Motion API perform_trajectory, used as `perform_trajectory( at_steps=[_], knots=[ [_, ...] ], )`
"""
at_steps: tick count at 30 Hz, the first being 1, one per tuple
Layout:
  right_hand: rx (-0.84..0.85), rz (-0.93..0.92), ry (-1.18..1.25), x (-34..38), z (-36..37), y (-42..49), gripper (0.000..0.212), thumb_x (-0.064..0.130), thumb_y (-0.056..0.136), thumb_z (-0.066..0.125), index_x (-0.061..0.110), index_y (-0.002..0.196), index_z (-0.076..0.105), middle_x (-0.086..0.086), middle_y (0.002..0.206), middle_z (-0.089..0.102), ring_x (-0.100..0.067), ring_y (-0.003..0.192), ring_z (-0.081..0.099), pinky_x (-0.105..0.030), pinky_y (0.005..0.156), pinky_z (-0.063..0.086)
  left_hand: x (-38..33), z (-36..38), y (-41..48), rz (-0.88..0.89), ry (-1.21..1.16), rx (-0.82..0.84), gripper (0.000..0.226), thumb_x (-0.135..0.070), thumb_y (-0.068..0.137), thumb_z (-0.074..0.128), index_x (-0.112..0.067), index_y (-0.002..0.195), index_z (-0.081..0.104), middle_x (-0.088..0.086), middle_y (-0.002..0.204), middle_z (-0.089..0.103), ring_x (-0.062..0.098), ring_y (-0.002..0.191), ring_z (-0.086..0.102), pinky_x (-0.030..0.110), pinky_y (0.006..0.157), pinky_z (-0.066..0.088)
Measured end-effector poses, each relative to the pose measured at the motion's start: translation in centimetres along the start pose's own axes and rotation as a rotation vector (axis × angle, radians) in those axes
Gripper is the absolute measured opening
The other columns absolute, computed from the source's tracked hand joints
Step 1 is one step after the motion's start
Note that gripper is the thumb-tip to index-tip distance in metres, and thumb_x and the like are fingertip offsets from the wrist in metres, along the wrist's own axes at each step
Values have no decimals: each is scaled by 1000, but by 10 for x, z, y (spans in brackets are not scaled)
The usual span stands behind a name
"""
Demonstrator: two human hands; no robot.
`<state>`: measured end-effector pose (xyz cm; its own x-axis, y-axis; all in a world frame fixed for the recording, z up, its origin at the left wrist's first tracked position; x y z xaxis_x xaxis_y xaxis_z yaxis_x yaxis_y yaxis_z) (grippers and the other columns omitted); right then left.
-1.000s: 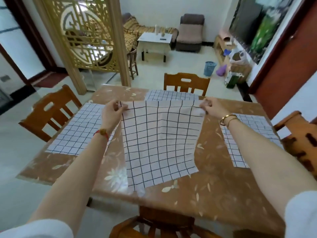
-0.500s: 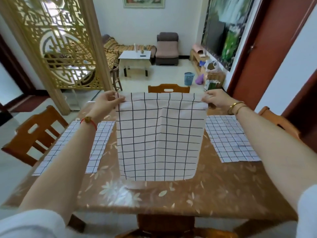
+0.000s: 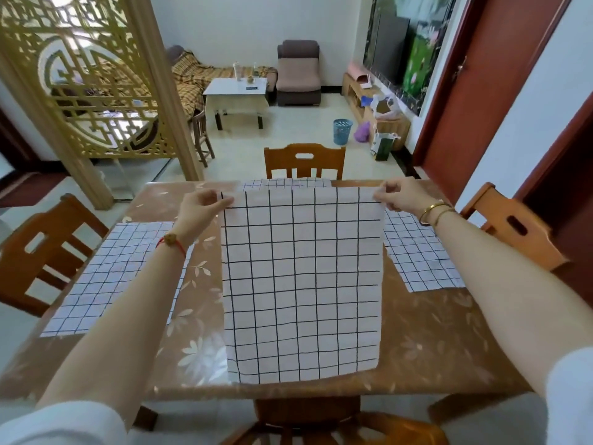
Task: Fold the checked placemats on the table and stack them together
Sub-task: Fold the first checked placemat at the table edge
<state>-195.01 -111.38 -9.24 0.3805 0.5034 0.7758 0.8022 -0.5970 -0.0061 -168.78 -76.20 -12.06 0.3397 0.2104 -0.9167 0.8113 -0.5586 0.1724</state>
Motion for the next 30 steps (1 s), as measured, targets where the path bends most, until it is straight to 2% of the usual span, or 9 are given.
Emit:
perform_trajectory(
  at_steps=[3,8,11,14,19,22,26,28,30],
  knots=[
    [-23,6,13,-17,13,2,16,18,88,69,20,73,63,1,64,56,-11,55,48,-22,55,39,20,10,0,-48,-33,-10,8,-21,84,78,-15,84,72,2,83,70,14,81,63,36,86,51],
    [-56,35,25,-49,38,11,13,18,85,72,16,73,67,4,81,61,-5,61,51,-26,64,44,56,26,2,-102,-22,-3,25,-21,84,77,3,86,69,-15,64,63,5,68,56,28,76,45],
    [-71,48,38,-63,53,14,14,18,85,73,16,73,66,-1,82,64,-11,66,56,-23,67,46,75,31,5,-148,5,-1,20,-25,84,78,-6,81,71,-12,65,63,7,68,54,27,73,43],
    [-78,60,33,-76,66,18,20,18,84,73,22,67,63,4,72,59,-11,75,54,-18,74,43,88,35,8,-183,5,0,17,-24,82,79,-8,84,72,2,77,67,14,76,58,32,77,46],
    [-85,91,23,-93,76,19,16,25,83,74,24,70,65,4,68,54,-13,70,50,-32,72,46,104,40,7,-219,32,-14,8,-18,83,78,-13,84,71,-12,68,64,-5,59,55,21,67,45],
    [-66,128,40,-97,80,14,14,27,82,74,27,71,66,-1,75,54,-18,74,52,-35,69,51,109,43,-2,-235,56,15,15,-19,86,76,-6,94,72,-2,77,65,1,62,55,16,58,45],
    [-8,195,96,-110,87,7,11,31,79,77,28,71,69,1,71,53,-20,73,55,-45,67,60,115,44,-16,-264,60,42,8,-18,87,74,-12,85,69,-8,66,61,-5,53,51,15,55,42],
    [9,181,132,-115,90,1,12,27,80,77,22,72,70,2,66,54,-15,66,54,-39,65,55,119,45,-26,-269,74,64,11,-15,87,73,-18,79,68,-15,58,62,-7,52,52,8,54,41],
    [37,196,162,-120,94,-7,12,24,80,78,16,74,70,6,58,55,0,57,51,-22,61,41,127,44,-38,-291,73,86,8,-15,87,74,-20,81,71,-16,65,67,-5,61,57,9,61,44]
  ],
)
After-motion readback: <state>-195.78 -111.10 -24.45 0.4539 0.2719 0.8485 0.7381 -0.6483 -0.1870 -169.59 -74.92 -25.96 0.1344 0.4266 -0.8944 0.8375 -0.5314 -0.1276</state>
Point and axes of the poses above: each hand's wrist, its own y-axis towards the middle knuckle, its own z-axis out of the palm, x = y × z, the point moved 1 cm from there along y, towards the middle knuckle
